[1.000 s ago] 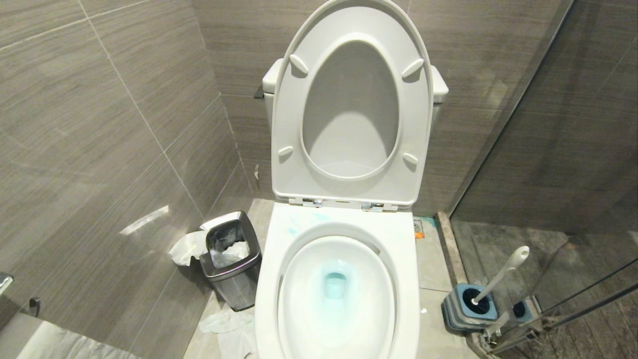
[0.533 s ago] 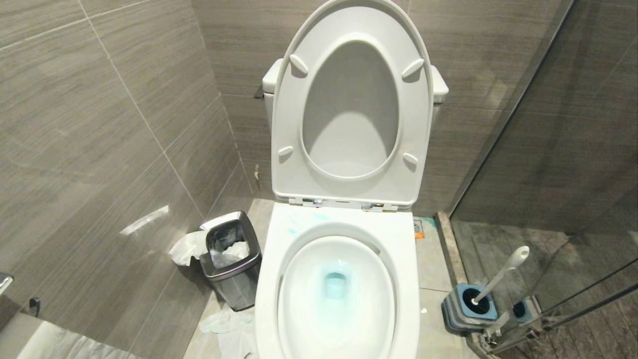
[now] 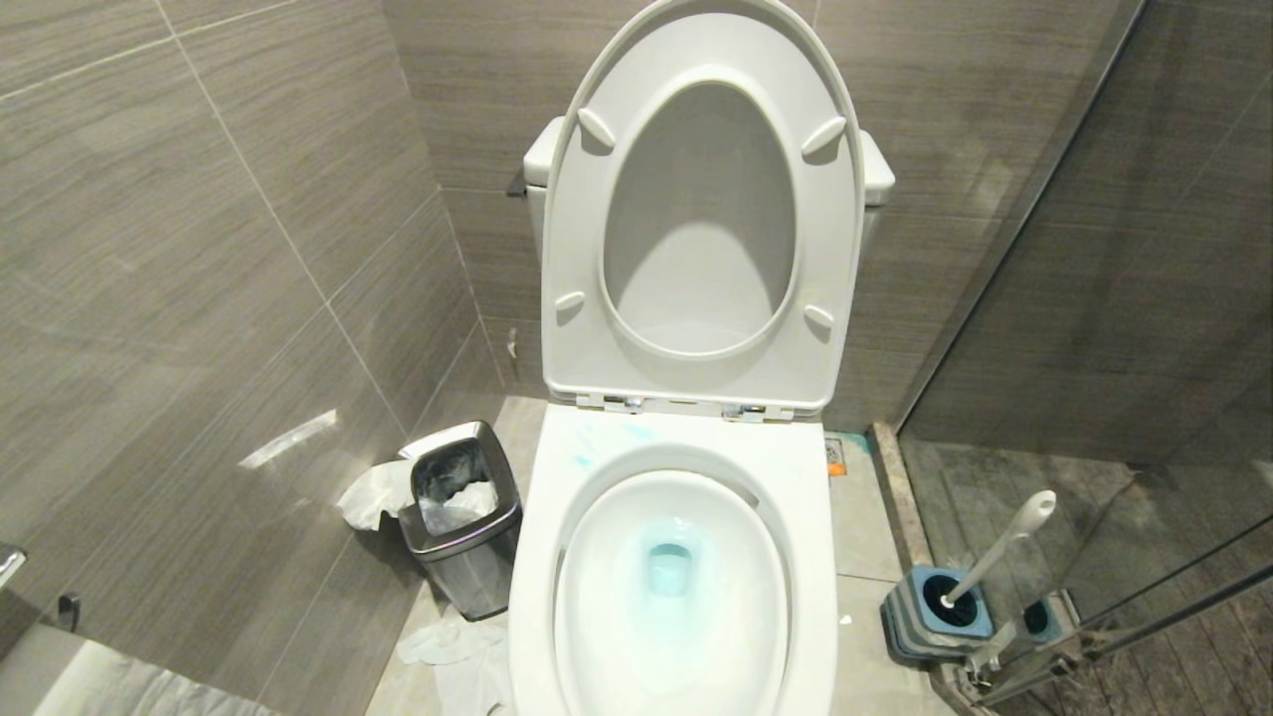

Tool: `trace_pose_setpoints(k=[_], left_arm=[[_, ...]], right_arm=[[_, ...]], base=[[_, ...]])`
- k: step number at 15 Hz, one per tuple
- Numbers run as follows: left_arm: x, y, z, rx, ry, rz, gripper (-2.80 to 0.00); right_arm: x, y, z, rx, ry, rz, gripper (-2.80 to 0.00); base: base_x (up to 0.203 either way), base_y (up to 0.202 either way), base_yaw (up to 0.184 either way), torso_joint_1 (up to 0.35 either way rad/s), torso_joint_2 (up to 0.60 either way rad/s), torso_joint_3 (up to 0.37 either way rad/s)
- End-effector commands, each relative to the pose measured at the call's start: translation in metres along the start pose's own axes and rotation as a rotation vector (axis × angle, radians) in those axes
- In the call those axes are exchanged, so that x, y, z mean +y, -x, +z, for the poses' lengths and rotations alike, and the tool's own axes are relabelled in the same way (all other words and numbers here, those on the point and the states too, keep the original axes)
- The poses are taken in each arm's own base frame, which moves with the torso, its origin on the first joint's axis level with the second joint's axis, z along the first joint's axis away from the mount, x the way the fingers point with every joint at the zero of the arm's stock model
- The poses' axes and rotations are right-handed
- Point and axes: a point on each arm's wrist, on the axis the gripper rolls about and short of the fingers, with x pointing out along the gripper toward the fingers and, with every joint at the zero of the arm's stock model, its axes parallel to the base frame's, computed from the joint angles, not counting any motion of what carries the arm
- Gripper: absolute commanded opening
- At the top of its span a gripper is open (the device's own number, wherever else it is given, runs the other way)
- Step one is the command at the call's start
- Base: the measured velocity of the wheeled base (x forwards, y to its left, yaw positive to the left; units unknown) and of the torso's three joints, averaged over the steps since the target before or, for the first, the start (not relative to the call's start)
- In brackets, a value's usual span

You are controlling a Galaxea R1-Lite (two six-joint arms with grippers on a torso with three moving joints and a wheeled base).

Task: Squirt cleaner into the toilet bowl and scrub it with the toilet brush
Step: Flush the toilet

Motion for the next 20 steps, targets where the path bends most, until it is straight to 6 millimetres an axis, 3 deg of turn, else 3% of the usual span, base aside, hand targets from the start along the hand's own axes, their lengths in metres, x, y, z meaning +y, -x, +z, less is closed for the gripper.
trace_pose_setpoints(k=[1,9,11,15,20], left_arm=[[0.000,0.000,0.000,0.001,0.000,0.000,-2.80],[0.000,0.000,0.000,0.004,-0.015,-0.006,-2.80],[-0.001,0.001,0.002,-0.012,-0.094,-0.032,-2.80],[-0.005,0.011,0.048,-0.122,-0.164,-0.185,-2.80],[-0.005,-0.003,0.086,-0.068,-0.214,-0.197,-2.80]], right_arm=[[0.000,0.000,0.000,0.001,-0.001,0.000,-2.80],[0.000,0.000,0.000,0.001,-0.001,0.000,-2.80],[0.000,0.000,0.000,0.001,-0.001,0.000,-2.80],[0.000,0.000,0.000,0.001,-0.001,0.000,-2.80],[0.000,0.000,0.000,0.001,-0.001,0.000,-2.80]], base=[[0.000,0.000,0.000,0.000,0.00,0.000],[0.000,0.000,0.000,0.000,0.00,0.000],[0.000,0.000,0.000,0.000,0.00,0.000],[0.000,0.000,0.000,0.000,0.00,0.000],[0.000,0.000,0.000,0.000,0.00,0.000]])
